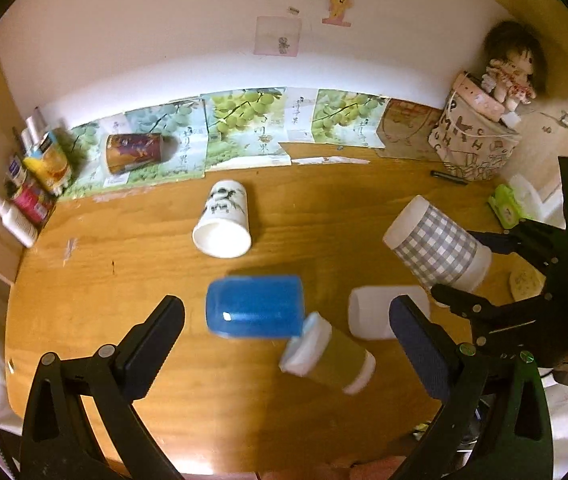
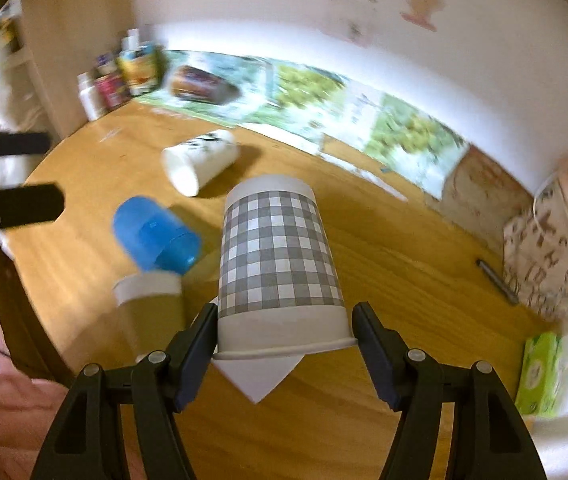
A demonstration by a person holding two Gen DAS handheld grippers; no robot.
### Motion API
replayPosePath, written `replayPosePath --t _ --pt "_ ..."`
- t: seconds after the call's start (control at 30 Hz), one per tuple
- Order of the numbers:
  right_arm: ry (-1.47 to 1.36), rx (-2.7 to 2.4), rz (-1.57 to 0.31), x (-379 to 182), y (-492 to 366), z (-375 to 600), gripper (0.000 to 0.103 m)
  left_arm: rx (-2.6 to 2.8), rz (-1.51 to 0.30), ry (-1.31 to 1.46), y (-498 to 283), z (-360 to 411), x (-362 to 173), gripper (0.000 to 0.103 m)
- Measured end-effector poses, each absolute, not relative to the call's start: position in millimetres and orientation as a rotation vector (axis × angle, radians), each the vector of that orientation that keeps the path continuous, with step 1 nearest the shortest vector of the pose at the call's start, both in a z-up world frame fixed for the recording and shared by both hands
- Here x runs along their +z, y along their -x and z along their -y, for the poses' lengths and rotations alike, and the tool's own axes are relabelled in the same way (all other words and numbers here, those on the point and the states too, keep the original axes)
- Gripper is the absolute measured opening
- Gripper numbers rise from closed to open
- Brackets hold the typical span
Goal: Flip cup upright
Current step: 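Lift the checkered cup off the desk with the right gripper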
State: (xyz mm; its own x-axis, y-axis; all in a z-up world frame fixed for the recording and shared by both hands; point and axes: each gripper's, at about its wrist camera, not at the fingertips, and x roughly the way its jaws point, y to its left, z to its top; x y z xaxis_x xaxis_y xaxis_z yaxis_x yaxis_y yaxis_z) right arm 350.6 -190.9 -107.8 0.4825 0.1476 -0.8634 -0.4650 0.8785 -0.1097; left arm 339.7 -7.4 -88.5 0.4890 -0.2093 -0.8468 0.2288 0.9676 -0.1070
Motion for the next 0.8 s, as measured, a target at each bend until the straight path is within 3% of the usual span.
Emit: replayPosePath --t 0.8 --pt "0.752 0.856 -0.821 -131.3 -220.0 124.8 0.068 -0.083 -1.048 0.035 -184.1 -15.7 -91.8 0.102"
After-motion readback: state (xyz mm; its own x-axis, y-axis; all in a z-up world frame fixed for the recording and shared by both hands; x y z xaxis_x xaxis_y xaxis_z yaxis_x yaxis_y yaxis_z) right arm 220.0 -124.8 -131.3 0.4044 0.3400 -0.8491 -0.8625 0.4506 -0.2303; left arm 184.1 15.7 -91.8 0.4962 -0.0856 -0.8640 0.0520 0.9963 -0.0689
